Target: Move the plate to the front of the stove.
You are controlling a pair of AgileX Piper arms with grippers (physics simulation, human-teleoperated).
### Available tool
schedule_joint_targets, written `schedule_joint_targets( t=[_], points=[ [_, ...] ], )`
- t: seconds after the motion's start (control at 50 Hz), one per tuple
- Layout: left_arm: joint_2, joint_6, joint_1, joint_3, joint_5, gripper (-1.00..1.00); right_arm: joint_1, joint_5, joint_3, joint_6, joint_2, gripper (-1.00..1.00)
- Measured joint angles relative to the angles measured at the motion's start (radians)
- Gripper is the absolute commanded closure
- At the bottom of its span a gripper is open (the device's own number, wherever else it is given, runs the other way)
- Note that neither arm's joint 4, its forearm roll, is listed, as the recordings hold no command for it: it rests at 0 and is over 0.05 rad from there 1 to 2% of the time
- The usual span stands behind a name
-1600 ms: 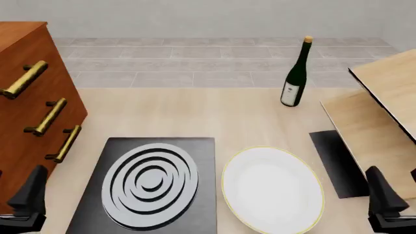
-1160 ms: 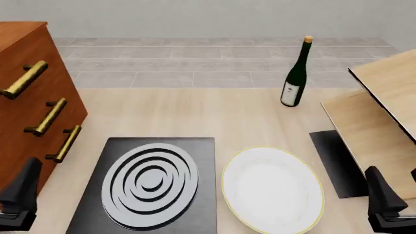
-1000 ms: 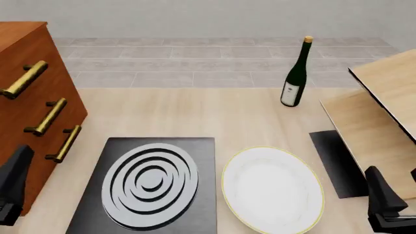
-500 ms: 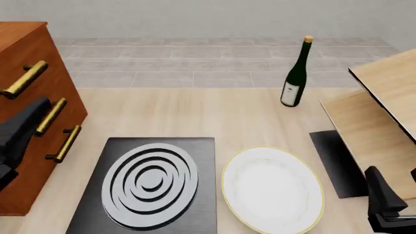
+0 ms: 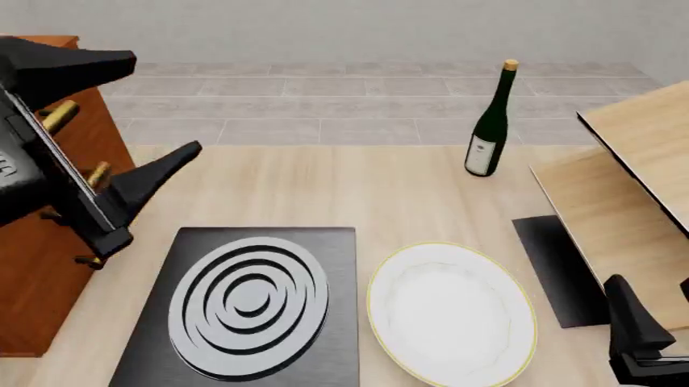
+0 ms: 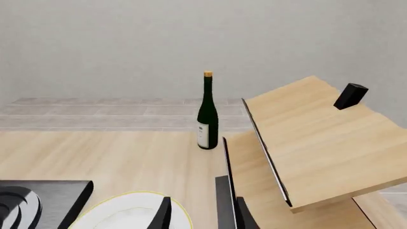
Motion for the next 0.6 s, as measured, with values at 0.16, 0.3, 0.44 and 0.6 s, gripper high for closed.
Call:
schedule_joint_targets(
  t=[0.16, 0.3, 0.44, 0.6],
  points=[
    [0.077, 0.071, -0.064, -0.03, 0.011, -1.0, 0.0, 0.0, 0.0, 0.0, 0.0, -1.0],
    [0.147, 0.132, -0.135, -0.035, 0.017, -1.0, 0.0, 0.0, 0.0, 0.0, 0.0, -1.0],
    [0.211, 0.177, -0.2, -0.05, 0.027, -1.0, 0.0, 0.0, 0.0, 0.0, 0.0, -1.0],
    [0.272, 0.215, -0.272, -0.068, 0.034, -1.0, 0.0, 0.0, 0.0, 0.0, 0.0, -1.0]
  ],
)
